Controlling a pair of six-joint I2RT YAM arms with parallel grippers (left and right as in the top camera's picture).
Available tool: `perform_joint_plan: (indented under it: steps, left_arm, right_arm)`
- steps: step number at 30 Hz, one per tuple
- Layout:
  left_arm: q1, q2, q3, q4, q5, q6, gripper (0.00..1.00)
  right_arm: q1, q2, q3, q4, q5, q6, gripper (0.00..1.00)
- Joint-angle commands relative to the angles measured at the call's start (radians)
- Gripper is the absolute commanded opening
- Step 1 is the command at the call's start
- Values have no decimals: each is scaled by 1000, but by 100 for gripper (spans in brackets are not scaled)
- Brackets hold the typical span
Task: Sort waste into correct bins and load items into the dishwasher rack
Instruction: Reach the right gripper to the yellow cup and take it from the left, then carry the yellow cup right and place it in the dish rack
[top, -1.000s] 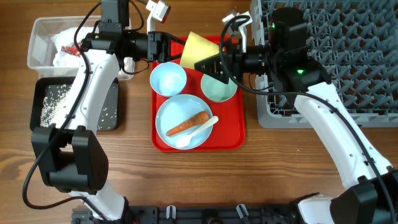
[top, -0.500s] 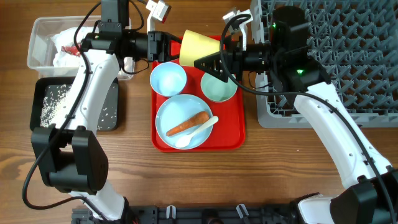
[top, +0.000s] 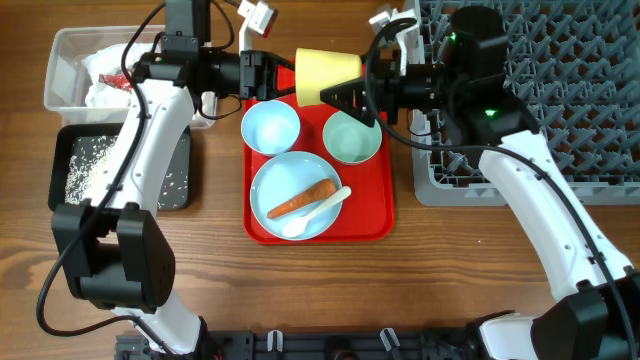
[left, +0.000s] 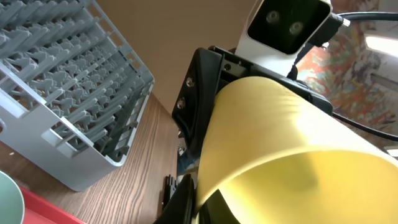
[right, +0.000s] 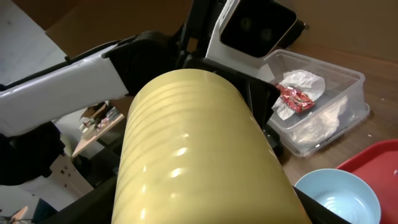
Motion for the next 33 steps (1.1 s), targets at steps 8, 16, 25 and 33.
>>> perform_joint_plan:
  steps: [8, 16, 25, 33]
  left_arm:
    - [5, -13, 9, 0, 15, 2, 4]
    - [5, -13, 9, 0, 3, 2, 14]
    - [5, -13, 9, -1, -55, 1, 14]
    - [5, -13, 9, -65, -284, 2, 12]
  right_arm:
    - [-38, 7, 8, -13, -1, -27, 49]
    - [-115, 3, 8, -37, -29, -20, 50]
    - [-231, 3, 8, -114, 8, -3, 49]
    - [-333, -56, 29, -477, 399, -84, 49]
